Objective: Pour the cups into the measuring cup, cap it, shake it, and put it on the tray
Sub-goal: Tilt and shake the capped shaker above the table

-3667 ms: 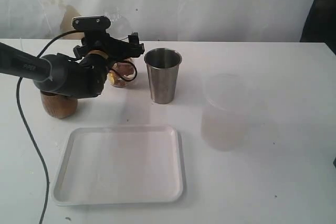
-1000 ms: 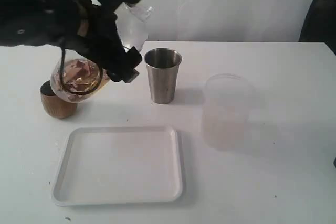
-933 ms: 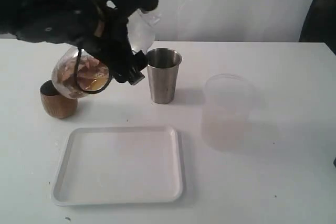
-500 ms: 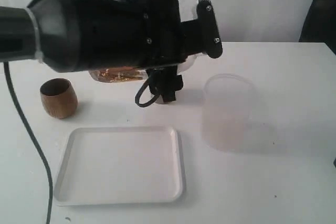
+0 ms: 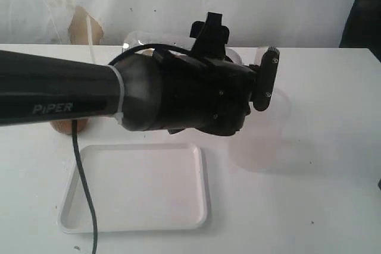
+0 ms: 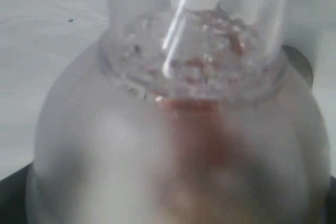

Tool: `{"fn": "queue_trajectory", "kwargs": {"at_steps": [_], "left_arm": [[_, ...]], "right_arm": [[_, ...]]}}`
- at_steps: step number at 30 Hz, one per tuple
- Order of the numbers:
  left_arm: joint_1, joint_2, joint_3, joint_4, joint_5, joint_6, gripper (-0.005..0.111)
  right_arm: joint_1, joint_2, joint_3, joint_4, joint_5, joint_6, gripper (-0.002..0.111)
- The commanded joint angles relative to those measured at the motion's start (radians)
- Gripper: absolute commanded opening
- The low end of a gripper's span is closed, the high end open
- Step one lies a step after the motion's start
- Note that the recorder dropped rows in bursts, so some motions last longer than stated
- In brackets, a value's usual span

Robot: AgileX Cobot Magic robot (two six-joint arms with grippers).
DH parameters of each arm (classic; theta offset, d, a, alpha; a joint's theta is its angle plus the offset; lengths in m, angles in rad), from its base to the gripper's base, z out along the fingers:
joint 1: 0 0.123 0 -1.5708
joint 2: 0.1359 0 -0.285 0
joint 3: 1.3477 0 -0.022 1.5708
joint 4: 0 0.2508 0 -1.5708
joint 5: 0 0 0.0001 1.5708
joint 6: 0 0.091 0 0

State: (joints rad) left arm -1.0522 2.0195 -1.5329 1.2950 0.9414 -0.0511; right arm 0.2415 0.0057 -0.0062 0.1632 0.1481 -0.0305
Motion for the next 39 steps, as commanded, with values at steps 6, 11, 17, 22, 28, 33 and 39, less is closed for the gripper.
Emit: {"fn": "queue_trajectory", "kwargs": {"at_steps": [6, 11, 17, 22, 28, 33, 39], "left_arm": [[-0.009, -0.005, -0.015, 0.147, 0.028, 0.029, 0.0], [-0.013, -0.005, -0.015, 0.197, 0.028, 0.058, 0.0], [-0.017, -0.005, -0.015, 0.226, 0.022, 0.135, 0.0], [-0.017, -0.005, -0.015, 0.271, 0.022, 0.135, 0.0], [-0.017, -0.005, -0.015, 0.339, 0.022, 0.135, 0.0], [-0.017, -0.005, -0.015, 0.405, 0.024, 0.138, 0.0], [-0.017, -0.005, -0.015, 0.449, 0.024, 0.146, 0.0]], "right_arm": [[-0.003, -0.006, 0.006, 0.001, -0.006, 0.001, 0.0], [-0.003, -0.006, 0.006, 0.001, -0.006, 0.001, 0.0], [-0.003, -0.006, 0.006, 0.001, -0.006, 0.001, 0.0], [-0.003, -0.006, 0.006, 0.001, -0.006, 0.001, 0.0], [-0.003, -0.006, 0.006, 0.001, -0.006, 0.001, 0.0], [-0.003, -0.006, 0.006, 0.001, -0.006, 0.001, 0.0], [-0.003, -0.006, 0.006, 0.001, -0.006, 0.001, 0.0]]}}
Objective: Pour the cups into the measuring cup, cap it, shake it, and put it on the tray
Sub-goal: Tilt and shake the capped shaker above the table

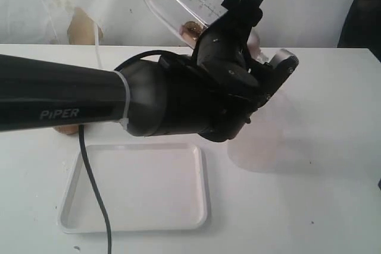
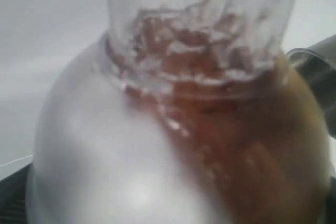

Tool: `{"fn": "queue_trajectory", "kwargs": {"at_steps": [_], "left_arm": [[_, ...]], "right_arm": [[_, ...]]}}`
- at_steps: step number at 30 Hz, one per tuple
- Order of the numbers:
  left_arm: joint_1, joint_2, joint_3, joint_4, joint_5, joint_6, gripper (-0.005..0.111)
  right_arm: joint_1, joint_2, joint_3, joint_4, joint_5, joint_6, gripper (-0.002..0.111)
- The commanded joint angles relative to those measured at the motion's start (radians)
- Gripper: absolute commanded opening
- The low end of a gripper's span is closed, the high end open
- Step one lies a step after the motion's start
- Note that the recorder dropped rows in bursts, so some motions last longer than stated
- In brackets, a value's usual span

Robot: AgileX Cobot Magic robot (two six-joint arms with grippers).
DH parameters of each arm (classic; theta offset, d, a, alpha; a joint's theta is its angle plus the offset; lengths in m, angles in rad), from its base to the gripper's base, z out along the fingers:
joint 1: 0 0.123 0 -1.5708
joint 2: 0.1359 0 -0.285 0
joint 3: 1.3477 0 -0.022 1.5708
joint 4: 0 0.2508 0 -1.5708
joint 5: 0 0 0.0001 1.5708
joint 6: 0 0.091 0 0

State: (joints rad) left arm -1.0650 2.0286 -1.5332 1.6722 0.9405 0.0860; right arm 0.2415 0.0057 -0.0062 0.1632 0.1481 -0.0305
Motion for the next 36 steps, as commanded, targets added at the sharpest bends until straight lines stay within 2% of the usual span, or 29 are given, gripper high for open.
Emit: {"fn": "queue_trajectory", "kwargs": {"at_steps": [1, 6, 36], "left_arm": [[-0.004, -0.014, -0.014, 0.072, 0.023, 0.027, 0.0], [-0.004, -0.014, -0.014, 0.072, 0.019, 0.133, 0.0], [-0.004, -0.014, -0.014, 0.072, -0.008, 0.229, 0.0]], "right_arm": [[-0.003, -0.006, 0.006, 0.001, -0.006, 0.001, 0.0], [-0.003, -0.006, 0.006, 0.001, -0.006, 0.001, 0.0], [-0.003, -0.006, 0.006, 0.001, -0.006, 0.005, 0.0]]}}
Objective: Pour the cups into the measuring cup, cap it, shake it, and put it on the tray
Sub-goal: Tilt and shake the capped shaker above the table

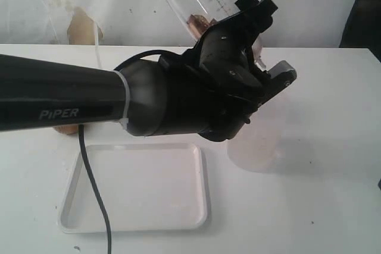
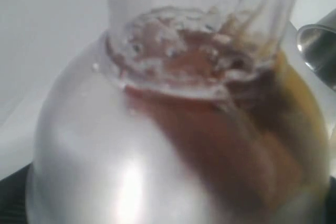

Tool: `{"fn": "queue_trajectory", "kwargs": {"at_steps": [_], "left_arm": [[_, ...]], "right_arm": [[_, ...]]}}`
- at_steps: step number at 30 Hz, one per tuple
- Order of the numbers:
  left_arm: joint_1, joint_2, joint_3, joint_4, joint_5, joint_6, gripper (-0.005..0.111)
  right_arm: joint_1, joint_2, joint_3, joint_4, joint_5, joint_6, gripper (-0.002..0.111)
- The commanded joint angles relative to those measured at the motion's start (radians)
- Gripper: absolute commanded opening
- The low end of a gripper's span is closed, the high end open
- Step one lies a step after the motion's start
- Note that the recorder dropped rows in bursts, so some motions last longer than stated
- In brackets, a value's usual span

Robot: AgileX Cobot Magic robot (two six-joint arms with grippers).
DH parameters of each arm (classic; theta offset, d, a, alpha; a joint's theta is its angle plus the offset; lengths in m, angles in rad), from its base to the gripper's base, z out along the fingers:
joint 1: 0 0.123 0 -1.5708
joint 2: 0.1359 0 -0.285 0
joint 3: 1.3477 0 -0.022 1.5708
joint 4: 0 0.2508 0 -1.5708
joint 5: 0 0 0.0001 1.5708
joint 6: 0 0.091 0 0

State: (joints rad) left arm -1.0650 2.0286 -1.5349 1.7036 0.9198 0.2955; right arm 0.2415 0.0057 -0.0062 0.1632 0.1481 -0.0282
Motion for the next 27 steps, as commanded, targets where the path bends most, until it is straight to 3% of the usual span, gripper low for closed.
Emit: {"fn": "queue_trajectory", "kwargs": {"at_steps": [1, 27], "left_arm": [[-0.004, -0.014, -0.013, 0.041, 0.012, 0.02, 0.0], [-0.004, -0.014, -0.013, 0.041, 0.007, 0.046, 0.0]], "right_arm": [[-0.003, -0.006, 0.006, 0.001, -0.006, 0.003, 0.0], [-0.003, -0.006, 0.006, 0.001, -0.006, 0.003, 0.0]]}}
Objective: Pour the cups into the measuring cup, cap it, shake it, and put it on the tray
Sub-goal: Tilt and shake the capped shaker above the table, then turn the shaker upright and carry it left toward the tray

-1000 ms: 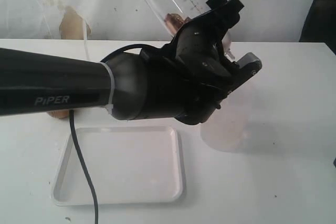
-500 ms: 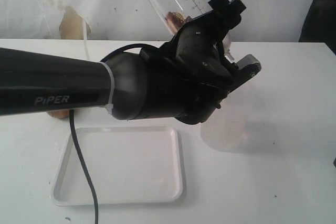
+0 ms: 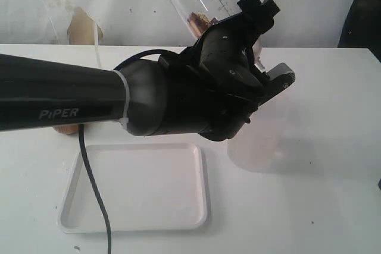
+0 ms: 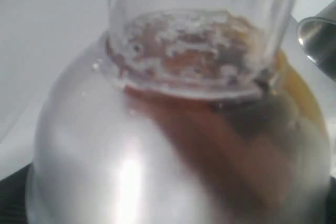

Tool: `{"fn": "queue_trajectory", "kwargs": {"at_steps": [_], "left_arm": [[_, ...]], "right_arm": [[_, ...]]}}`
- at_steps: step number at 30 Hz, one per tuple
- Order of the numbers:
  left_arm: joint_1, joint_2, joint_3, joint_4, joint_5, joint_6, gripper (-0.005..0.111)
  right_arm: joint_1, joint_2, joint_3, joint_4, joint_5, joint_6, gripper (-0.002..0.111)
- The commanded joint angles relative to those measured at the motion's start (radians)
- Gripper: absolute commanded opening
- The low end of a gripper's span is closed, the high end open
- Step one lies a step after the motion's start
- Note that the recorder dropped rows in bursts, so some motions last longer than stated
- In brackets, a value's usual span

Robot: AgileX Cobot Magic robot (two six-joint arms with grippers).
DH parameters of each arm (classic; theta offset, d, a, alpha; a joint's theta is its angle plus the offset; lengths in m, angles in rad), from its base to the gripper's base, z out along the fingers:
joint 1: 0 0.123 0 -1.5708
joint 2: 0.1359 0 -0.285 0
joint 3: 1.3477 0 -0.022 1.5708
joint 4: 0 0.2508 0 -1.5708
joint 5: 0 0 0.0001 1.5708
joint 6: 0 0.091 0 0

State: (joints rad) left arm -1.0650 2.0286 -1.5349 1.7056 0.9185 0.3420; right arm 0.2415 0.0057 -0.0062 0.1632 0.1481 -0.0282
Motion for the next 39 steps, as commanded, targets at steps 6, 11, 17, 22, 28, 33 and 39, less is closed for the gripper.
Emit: {"fn": "queue_trajectory", "kwargs": {"at_steps": [6, 11, 17, 22, 28, 33, 39], "left_arm": [[-0.004, -0.014, -0.013, 0.039, 0.006, -0.001, 0.0], [-0.004, -0.014, -0.013, 0.039, 0.006, -0.001, 0.0], [-0.004, -0.017, -0.013, 0.039, 0.009, -0.19, 0.0], [-0.004, -0.041, -0.013, 0.035, 0.007, -0.373, 0.0], [0.023, -0.187, -0.013, -0.376, -0.135, -0.504, 0.0], [0.117, -0.319, -0.013, -0.816, -0.318, -0.502, 0.0], [0.289, -0.44, -0.008, -1.442, -0.388, -0.268, 0.0]], "right_arm": [[-0.003, -0.006, 0.006, 0.001, -0.006, 0.003, 0.0], [-0.003, -0.006, 0.006, 0.001, -0.006, 0.003, 0.0], [-0.003, -0.006, 0.006, 0.001, -0.006, 0.003, 0.0], [-0.003, -0.006, 0.006, 0.001, -0.006, 0.005, 0.0], [-0.003, -0.006, 0.006, 0.001, -0.006, 0.005, 0.0], [-0.003, -0.006, 0.006, 0.001, -0.006, 0.005, 0.0], [-0.003, -0.006, 0.006, 0.001, -0.006, 0.005, 0.0]]}}
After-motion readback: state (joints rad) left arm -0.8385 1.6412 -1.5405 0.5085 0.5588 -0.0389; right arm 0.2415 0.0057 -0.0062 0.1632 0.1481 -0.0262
